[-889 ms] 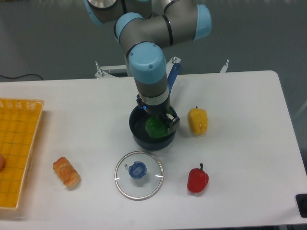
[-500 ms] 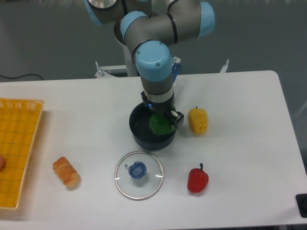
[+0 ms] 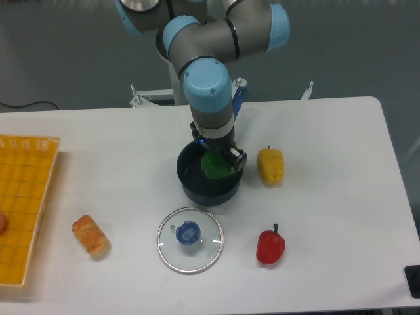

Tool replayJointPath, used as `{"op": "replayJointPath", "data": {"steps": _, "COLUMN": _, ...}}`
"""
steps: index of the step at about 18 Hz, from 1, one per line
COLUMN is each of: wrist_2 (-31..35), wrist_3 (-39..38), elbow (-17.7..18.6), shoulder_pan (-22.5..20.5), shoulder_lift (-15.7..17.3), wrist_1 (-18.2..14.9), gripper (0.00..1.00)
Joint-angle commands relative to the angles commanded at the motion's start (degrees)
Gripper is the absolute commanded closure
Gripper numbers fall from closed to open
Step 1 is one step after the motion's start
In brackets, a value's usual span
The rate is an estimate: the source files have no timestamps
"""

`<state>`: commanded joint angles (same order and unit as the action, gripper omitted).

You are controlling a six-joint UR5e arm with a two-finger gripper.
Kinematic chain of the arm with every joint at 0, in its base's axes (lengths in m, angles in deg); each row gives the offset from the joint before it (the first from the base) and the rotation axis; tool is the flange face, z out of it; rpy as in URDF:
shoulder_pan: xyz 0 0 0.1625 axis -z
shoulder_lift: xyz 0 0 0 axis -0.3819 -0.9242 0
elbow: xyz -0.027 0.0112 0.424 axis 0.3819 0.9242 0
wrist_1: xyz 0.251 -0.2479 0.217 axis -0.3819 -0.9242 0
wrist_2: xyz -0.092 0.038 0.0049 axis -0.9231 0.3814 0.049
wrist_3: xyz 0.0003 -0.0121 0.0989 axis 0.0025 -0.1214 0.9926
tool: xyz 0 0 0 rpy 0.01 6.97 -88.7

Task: Place the green chilies in the pot

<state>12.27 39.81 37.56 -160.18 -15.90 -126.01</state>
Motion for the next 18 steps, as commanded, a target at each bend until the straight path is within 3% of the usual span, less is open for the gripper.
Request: {"op": "replayJointPath", "data": {"steps": 18, "wrist_2": 5.71, "wrist_3": -0.18, "elbow": 3.6, "shoulder_pan": 4.75, "shoulder_lift": -5.89, "wrist_1": 0.7, "gripper": 0.4}}
